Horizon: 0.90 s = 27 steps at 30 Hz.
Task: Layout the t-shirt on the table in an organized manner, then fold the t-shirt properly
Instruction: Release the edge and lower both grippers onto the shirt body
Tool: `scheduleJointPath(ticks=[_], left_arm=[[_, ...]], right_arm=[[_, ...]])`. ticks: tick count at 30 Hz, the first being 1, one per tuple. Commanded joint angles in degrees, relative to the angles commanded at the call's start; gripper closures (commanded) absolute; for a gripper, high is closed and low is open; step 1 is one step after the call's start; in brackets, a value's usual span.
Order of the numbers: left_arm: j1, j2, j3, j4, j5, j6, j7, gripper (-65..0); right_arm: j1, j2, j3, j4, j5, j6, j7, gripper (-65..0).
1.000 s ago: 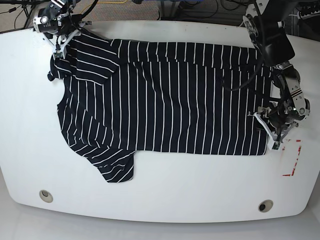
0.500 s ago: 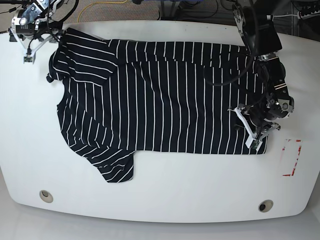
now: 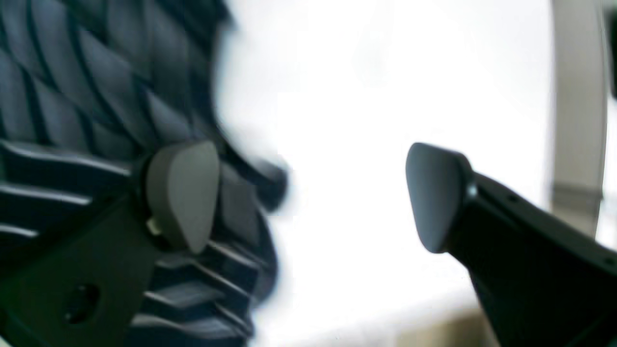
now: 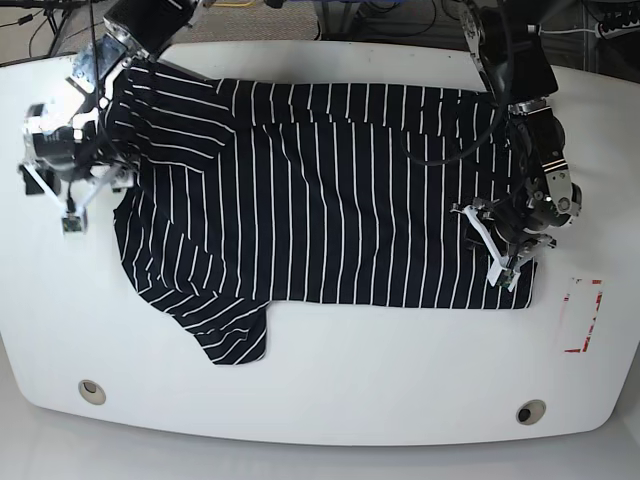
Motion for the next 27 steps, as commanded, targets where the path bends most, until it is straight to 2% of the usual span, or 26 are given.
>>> scheduleJointPath(ticks=[2,4,6,7,12,15,23,27], left_arm=[[0.26,0.0,-0.09,0.0,0.0,0.09,-0.09,-18.5],[0.62,-0.18,-0.09,0.0,0.09,0.09,-0.35,-10.3],[0.88,-0.26,-0.09,0.0,0.35,0.09,-1.23,-1.0],[0.97,-0.35,-0.09,0.0,0.35,0.18,-1.41,0.0],[2.29,-0.44,-0.09,-0.09,0.35,0.18,-1.58,0.0],[2.99,-0.44,-0.09,-0.18,0.35,0.18,-1.58,0.0],[2.46,-1.05,-0.09,-5.36,0.35,0.18,-1.85,0.0],[1.67,-1.93,0.18,-9.41,0.35,0.18,-4.4,0.0]], right_arm=[[0.62,-0.88,-1.93,-2.46,-0.09,0.0,2.55,-57.4],[0.88,-1.49,-3.43,-5.19,-0.09,0.0,4.84,-56.0],[0.88,-1.49,-4.84,-8.35,-0.09,0.0,7.38,-50.6],[0.88,-1.49,-5.36,-9.85,-0.09,0.0,8.7,-47.6],[0.97,-0.7,-6.59,-17.41,-0.09,0.0,15.12,-28.9],[0.97,0.88,-6.59,-21.01,0.09,0.0,17.14,-20.8],[0.88,1.41,-6.42,-24.97,0.0,0.0,20.13,-20.1],[0.97,1.49,-6.51,-27.87,-0.09,0.0,20.48,-20.1]])
